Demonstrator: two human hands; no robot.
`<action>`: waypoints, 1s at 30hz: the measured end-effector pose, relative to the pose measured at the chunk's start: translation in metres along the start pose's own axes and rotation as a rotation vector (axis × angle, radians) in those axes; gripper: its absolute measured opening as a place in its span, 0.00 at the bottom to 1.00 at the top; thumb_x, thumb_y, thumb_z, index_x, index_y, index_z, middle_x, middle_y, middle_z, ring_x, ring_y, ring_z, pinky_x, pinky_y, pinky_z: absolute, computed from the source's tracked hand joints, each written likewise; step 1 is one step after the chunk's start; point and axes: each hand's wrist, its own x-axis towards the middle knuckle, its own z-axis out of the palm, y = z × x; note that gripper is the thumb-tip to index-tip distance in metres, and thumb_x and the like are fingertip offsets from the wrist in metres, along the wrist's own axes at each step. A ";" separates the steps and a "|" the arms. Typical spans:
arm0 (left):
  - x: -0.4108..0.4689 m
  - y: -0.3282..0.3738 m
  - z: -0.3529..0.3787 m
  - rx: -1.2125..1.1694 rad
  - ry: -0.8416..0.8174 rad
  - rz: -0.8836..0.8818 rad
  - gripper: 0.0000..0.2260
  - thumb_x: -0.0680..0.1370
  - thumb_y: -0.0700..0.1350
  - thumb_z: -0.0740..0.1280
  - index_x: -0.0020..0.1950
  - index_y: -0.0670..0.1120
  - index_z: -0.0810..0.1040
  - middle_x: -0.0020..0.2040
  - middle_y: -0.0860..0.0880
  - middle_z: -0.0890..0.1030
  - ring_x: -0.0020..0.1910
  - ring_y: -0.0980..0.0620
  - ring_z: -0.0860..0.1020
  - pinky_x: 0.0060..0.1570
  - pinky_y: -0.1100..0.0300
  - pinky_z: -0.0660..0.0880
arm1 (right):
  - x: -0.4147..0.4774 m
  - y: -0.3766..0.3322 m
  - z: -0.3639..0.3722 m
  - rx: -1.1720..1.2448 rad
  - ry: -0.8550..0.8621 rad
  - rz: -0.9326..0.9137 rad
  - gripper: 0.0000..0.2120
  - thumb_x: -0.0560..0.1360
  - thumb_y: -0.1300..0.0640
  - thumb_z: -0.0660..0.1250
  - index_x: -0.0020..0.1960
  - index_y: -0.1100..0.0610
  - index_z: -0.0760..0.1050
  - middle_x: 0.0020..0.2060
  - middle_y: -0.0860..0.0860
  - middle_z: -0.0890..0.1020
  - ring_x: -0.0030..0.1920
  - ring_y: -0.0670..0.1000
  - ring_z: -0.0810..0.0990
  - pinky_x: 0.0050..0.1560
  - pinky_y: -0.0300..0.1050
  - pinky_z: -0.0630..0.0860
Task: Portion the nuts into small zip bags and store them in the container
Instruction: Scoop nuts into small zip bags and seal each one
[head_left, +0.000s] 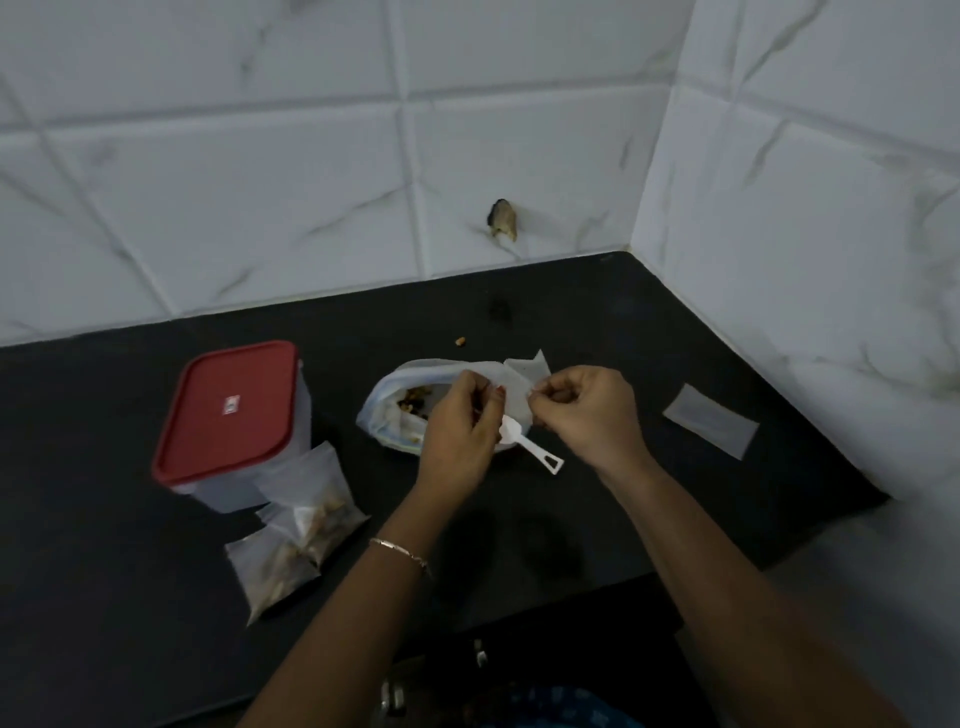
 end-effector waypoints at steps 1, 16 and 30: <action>-0.003 -0.005 -0.010 0.009 0.029 -0.023 0.10 0.81 0.48 0.63 0.45 0.42 0.74 0.38 0.44 0.80 0.39 0.46 0.80 0.44 0.41 0.78 | -0.001 -0.004 0.005 -0.045 0.010 -0.029 0.05 0.68 0.60 0.74 0.40 0.52 0.79 0.32 0.47 0.83 0.35 0.43 0.82 0.40 0.42 0.80; -0.026 0.009 -0.095 0.404 0.065 -0.127 0.11 0.73 0.53 0.66 0.34 0.48 0.77 0.31 0.49 0.79 0.34 0.52 0.78 0.41 0.48 0.78 | -0.021 -0.054 0.059 -0.574 -0.137 -0.424 0.09 0.77 0.50 0.65 0.51 0.49 0.83 0.45 0.45 0.84 0.45 0.44 0.80 0.46 0.37 0.75; -0.029 -0.015 -0.093 0.580 0.077 0.206 0.43 0.66 0.60 0.76 0.75 0.47 0.61 0.73 0.50 0.68 0.72 0.52 0.65 0.75 0.47 0.53 | -0.005 -0.055 0.064 -0.245 -0.512 -0.219 0.13 0.72 0.61 0.73 0.56 0.52 0.81 0.50 0.46 0.84 0.51 0.44 0.81 0.56 0.43 0.79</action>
